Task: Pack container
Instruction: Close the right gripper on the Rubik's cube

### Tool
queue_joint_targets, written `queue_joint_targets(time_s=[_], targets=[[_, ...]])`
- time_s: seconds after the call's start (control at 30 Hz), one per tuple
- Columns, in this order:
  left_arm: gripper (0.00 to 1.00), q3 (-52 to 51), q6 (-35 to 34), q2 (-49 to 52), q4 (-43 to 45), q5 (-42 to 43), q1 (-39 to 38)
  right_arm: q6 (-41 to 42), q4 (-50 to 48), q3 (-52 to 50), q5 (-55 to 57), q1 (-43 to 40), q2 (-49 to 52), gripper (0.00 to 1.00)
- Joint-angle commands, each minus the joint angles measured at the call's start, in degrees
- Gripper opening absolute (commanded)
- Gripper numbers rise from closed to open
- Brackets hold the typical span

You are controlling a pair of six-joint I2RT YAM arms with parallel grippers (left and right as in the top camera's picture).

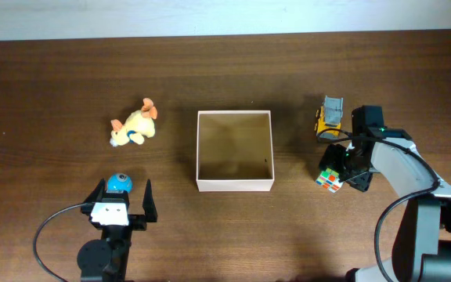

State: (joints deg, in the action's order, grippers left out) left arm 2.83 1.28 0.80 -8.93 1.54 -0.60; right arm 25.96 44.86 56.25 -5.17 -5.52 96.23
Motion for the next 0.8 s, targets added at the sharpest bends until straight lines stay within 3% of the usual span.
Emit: queue_joint_targets(time_s=[0.0, 0.47, 0.77], targets=[[0.99, -0.39, 0.90, -0.50, 0.15, 0.22, 0.28, 0.44, -0.68, 0.55, 1.40, 0.33, 0.48, 0.80], [0.99, -0.39, 0.90, -0.50, 0.15, 0.22, 0.28, -0.17, -4.07, 0.55, 0.04, 0.66, 0.48, 0.78], [0.99, -0.39, 0.90, -0.50, 0.15, 0.22, 0.28, 1.90, -6.12, 0.55, 0.33, 6.71, 0.48, 0.74]])
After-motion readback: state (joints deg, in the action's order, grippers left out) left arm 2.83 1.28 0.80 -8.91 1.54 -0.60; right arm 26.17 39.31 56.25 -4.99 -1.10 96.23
